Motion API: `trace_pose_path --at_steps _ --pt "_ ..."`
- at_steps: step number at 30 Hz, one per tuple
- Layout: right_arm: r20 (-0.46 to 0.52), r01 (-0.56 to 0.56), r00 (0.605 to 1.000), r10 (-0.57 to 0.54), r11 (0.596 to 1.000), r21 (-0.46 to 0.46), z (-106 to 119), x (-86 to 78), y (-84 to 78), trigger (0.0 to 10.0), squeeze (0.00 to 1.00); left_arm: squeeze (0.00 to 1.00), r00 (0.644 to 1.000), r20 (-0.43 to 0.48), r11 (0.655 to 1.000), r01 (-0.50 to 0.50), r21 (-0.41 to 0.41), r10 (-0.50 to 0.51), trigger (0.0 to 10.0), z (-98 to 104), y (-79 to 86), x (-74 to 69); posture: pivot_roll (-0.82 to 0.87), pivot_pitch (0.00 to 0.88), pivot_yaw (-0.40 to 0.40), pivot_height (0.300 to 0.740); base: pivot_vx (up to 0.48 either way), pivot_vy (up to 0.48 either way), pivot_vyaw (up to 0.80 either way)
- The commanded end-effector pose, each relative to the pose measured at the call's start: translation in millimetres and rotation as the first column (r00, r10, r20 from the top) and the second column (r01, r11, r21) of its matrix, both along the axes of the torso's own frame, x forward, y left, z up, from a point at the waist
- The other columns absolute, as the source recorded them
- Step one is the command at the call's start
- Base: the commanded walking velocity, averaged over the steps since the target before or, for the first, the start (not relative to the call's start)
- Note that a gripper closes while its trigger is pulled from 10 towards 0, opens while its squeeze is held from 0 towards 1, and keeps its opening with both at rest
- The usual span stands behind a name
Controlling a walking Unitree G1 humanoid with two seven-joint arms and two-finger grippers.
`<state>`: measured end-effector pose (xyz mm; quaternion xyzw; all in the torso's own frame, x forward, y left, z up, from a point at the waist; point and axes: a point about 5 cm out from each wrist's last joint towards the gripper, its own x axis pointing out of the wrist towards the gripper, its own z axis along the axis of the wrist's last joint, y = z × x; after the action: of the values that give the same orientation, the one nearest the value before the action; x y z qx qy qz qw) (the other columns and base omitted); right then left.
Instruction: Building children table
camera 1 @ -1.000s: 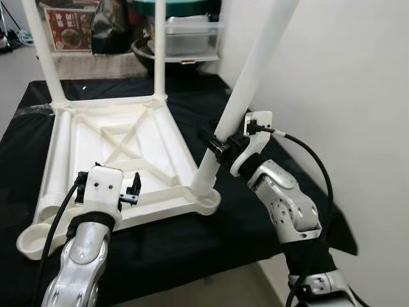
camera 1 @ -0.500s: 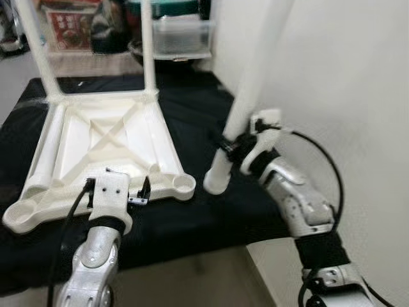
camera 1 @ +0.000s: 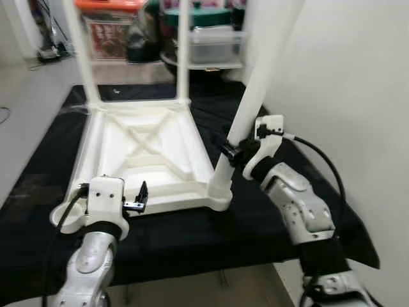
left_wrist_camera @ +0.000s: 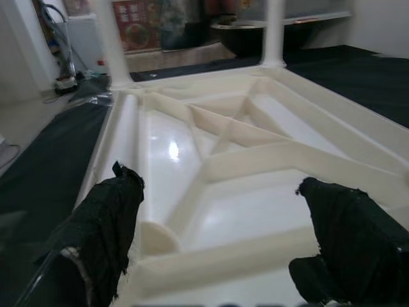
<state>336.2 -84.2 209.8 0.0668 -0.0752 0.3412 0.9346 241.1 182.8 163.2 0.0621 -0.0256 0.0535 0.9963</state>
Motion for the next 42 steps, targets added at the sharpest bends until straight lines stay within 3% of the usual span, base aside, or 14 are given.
trace_pose_path --at_steps 1,12,15,18,23,36,42 --pt "0.038 0.052 0.998 -0.051 0.998 -0.025 3 2.8 -10.9 10.0 0.00 0.00 1.000 0.002 1.000 0.024 0.014 -0.024 10.0 0 -4.1 0.0 0.11 0.000 -0.128 0.740 0.000 0.000 0.00" --pt "0.072 0.079 0.995 -0.075 0.996 -0.048 3 5.6 -14.5 10.0 0.00 0.00 0.999 -0.006 0.999 0.036 0.023 -0.036 10.0 -1 -3.4 -0.7 0.12 0.000 -0.122 0.740 0.000 0.000 0.12" --pt "0.113 0.093 0.990 -0.080 0.990 -0.111 2 7.7 -23.3 10.0 0.00 0.00 0.999 -0.008 0.999 0.042 0.025 -0.042 10.0 -1 -3.3 -0.2 0.12 0.000 -0.121 0.740 0.000 0.000 0.00" --pt "0.115 0.040 0.993 -0.018 0.982 -0.184 -2 7.4 -31.2 10.0 0.00 0.00 0.999 -0.008 0.999 0.046 0.025 -0.046 10.0 -1 -3.2 0.3 0.11 0.000 -0.123 0.740 0.000 0.000 0.00" --pt "0.112 -0.009 0.993 0.040 0.966 -0.259 -12 5.3 -34.7 10.0 0.00 0.00 0.999 -0.008 0.998 0.051 0.023 -0.051 10.0 -3 -4.5 0.0 0.11 0.000 -0.124 0.740 0.000 0.000 0.00" --pt "0.187 0.047 0.982 0.004 0.962 -0.271 -21 18.2 -23.6 10.0 0.00 0.00 0.998 0.007 0.998 0.060 0.022 -0.060 10.0 0 -4.7 0.2 0.13 0.000 -0.128 0.740 0.000 0.000 0.00" --pt "0.153 0.015 0.988 0.026 0.965 -0.261 -24 20.4 -22.1 10.0 0.00 0.00 0.998 0.013 0.998 0.059 0.025 -0.060 10.0 1 -3.7 -0.9 0.14 0.000 -0.134 0.740 0.000 0.000 0.00"
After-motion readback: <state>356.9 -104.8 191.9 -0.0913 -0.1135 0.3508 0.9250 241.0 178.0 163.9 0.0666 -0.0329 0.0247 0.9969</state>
